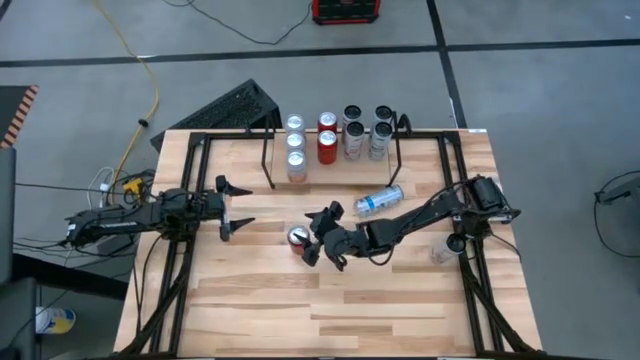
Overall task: Place canned beverage on shelf
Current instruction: Put the red black soda can on the shelf aligned with the other red black soda cans
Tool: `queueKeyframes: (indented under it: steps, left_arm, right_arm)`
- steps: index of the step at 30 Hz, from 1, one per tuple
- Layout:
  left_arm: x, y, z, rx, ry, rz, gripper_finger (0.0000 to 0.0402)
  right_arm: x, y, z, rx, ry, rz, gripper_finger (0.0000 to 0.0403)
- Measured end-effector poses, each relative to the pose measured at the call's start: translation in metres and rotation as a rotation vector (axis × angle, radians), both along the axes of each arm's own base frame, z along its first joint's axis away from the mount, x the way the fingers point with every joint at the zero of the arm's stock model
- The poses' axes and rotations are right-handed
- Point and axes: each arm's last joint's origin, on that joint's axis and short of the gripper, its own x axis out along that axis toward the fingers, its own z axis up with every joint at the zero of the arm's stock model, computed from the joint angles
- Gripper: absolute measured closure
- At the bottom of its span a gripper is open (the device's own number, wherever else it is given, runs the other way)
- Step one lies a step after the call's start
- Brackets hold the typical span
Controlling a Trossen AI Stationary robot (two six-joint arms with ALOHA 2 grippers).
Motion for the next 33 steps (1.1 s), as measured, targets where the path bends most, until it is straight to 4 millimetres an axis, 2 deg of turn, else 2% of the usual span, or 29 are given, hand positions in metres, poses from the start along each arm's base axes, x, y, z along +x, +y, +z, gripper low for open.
queueKeyframes:
  steps: [2,8,11,28,33]
  left_arm:
    - [0.000,0.000,0.000,0.000,0.003,0.000,0.0028]
    - [0.000,0.000,-0.001,0.000,0.003,0.001,0.0028]
    - [0.000,0.000,-0.001,-0.001,0.009,0.001,0.0028]
    - [0.000,0.000,-0.001,-0.001,0.009,0.004,0.0028]
    - [0.000,0.000,-0.001,-0.001,0.010,0.004,0.0028]
  right_arm:
    - [0.005,0.005,-0.008,-0.016,-0.028,-0.046,0.0067]
    - [0.009,0.022,-0.011,-0.057,-0.104,-0.088,0.0067]
    - [0.011,0.027,-0.025,-0.055,-0.097,-0.091,0.0067]
    - [0.020,0.029,-0.060,-0.009,-0.132,-0.139,0.0067]
    - [0.020,0.029,-0.060,-0.007,-0.130,-0.142,0.0067]
